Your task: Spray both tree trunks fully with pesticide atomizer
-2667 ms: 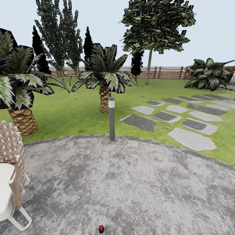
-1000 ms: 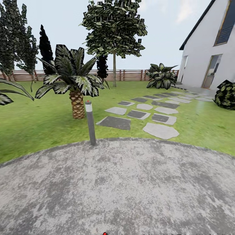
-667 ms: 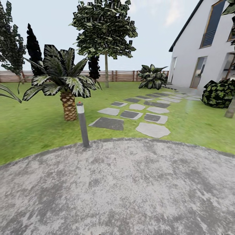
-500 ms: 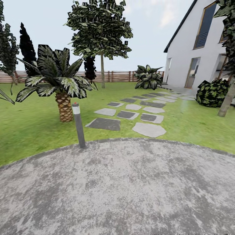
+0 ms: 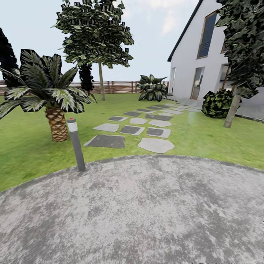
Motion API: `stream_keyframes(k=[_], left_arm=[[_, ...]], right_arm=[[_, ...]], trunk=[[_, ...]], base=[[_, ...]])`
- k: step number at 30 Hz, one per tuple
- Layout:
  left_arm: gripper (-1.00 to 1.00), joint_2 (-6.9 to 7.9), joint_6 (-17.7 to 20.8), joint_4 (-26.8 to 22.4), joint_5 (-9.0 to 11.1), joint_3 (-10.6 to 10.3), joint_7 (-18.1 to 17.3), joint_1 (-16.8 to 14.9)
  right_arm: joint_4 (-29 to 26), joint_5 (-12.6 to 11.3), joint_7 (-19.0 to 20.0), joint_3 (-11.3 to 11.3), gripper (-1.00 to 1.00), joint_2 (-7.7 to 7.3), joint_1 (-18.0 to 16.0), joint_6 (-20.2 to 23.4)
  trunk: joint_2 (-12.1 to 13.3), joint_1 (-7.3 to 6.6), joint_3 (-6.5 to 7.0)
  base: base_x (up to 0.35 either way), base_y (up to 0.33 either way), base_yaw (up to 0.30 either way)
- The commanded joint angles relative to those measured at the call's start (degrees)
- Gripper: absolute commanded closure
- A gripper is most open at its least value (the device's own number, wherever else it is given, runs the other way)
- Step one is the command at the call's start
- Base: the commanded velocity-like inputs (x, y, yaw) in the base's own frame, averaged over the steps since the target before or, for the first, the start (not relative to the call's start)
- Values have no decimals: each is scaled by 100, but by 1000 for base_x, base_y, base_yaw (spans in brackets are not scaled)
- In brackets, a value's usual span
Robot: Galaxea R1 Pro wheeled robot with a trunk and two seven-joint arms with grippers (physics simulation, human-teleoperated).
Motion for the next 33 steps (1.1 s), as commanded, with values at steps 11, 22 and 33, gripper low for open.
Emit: stream_keyframes(k=[11, 22, 33], left_arm=[[-100, 0, 0, 0, -8, 0, 0, 0], [-100, 0, -7, 0, -8, -4, 0, 0], [-100, -8, -9, -7, 0, -15, 0, 0]], right_arm=[[0, -1, 0, 0, -100, 1, 0, 0], [0, -2, 0, -1, -100, 0, 0, 0], [0, -6, 0, -1, -100, 4, 0, 0]], trunk=[[0, 0, 43], [0, 0, 87], [0, 0, 122]], base=[[0, 55, -243], [0, 1, -243], [-57, 0, -243]])
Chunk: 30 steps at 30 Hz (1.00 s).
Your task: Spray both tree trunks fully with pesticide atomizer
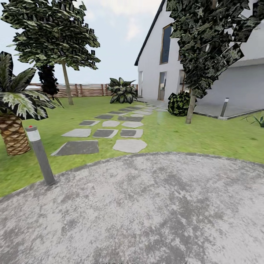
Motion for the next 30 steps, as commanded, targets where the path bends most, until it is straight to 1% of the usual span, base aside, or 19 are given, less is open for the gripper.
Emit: stream_keyframes(k=[1, 5, 14, 18, 20, 22, 25, 26, 28, 30], left_arm=[[-100, 0, 0, -1, 0, -1, 0, 0], [-100, 0, 0, -1, 1, 1, 0, 0], [-100, 4, 0, -7, 6, 22, 0, 0], [-100, 12, 0, -7, -28, 21, 0, 0], [-100, 62, -7, -3, -60, 2, 0, 0], [-100, 76, -5, -19, -72, -16, 0, -5], [-100, 121, 39, -69, -80, -19, 2, -61], [-100, 149, 58, -87, -81, -16, 16, -126], [-100, 205, 83, -84, -70, -13, 52, -357], [-100, 219, 94, -68, -57, -12, 64, -536]], right_arm=[[0, 2, 0, 0, -100, 0, 0, 0], [0, -3, 0, 0, -100, 1, 0, 0], [-10, 0, 0, 3, -100, 11, 0, -4], [-1, 19, -4, 13, -100, -6, 0, -10], [-7, 24, -3, 24, -100, -11, 0, -18], [-39, 19, -6, 21, -100, -12, 0, -29], [-280, 17, -7, 18, -100, -3, 0, -53], [-366, 19, -11, 21, -100, 3, 0, -56], [-492, 14, -20, 22, -100, 10, -2, -55], [-648, 11, -23, 24, -100, 12, -10, -54]], trunk=[[0, 0, 1], [0, 0, 2], [0, 0, 2], [0, 0, 2], [0, 0, 2], [0, 0, 2], [0, 0, 2], [0, 0, 2], [0, 0, 2], [0, 0, 2]], base=[[-191, 16, -223], [-258, 78, -87], [-296, 117, -7], [-74, 30, 0], [-5, 2, 0], [-2, 1, 0], [0, 0, 0], [0, 0, 0], [0, 0, 0], [0, 0, 0]])
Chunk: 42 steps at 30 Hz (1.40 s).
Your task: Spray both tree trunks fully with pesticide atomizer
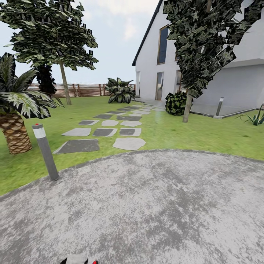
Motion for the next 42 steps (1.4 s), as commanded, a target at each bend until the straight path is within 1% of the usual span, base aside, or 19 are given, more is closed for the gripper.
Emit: stream_keyframes(k=[1, 2, 6, 9, 13, 15, 21, 33, 42], left_arm=[[-100, 0, 3, 6, 3, 1, 2, -50], [-100, -9, 6, 12, 6, -1, 7, -118], [-100, -40, 7, 18, -3, -6, 13, -216], [-100, -47, 2, 16, -11, -15, 14, -236], [-100, -19, -51, -18, 2, -32, 15, -238], [-100, -59, -46, -35, 7, 1, 11, -237], [-100, -74, -27, -22, 2, -6, -8, -240], [-100, -129, -8, -37, -17, -23, 11, -249], [-100, -119, -27, 3, -21, -24, 20, -251]], right_arm=[[-80, 0, -2, 0, -100, 0, -6, 0], [-251, 4, -6, -1, -100, 1, -32, 14], [-702, 0, -11, -7, -100, 2, -148, 96], [-844, -9, -1, -17, -100, -4, -189, 193], [-927, 0, 5, -15, -100, -5, -213, 268], [-932, 5, 5, -41, -100, -31, -217, 284], [-916, 2, 5, -50, -100, -41, -218, 291], [-912, 1, 4, -51, -100, -42, -218, 283], [-887, 6, 5, -29, -100, -34, -218, 283]], trunk=[[0, 0, -1], [0, 0, -1], [0, 0, -1], [0, 0, -1], [0, 0, -1], [0, 0, -1], [0, 0, -1], [-481, 264, -216], [-842, 461, -393]], base=[[0, 0, 0], [0, 0, 0], [0, 0, 0], [0, 0, 0], [0, 0, 0], [0, 0, 0], [0, 0, -153], [0, 0, -293], [0, 0, -24]])
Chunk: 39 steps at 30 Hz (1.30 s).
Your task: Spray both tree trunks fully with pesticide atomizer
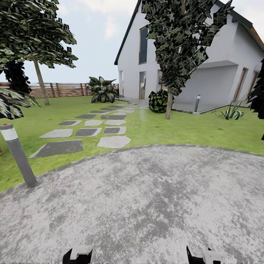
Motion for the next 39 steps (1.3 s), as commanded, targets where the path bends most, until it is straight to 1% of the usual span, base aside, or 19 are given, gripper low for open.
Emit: stream_keyframes(k=[1, 13, 21, 39], left_arm=[[-100, 2, -2, 1, 0, 0, 2, 0], [-100, 9, -34, 9, 2, 16, 4, 0], [-100, 52, -47, 7, 2, 16, 4, 0], [-100, 53, -57, 7, 2, 9, 4, 0]], right_arm=[[1, -1, -3, -1, -100, 0, 0, 0], [24, -3, -9, -4, -100, 1, 0, 0], [226, -12, -9, -20, -100, -5, 0, 0], [239, -12, -9, -22, -100, -8, 0, 0]], trunk=[[-42, 23, -26], [-523, 286, -346], [-844, 462, -562], [-1566, 857, -1048]], base=[[0, 0, -2], [0, 0, 0], [0, 0, 0], [0, 0, 0]])
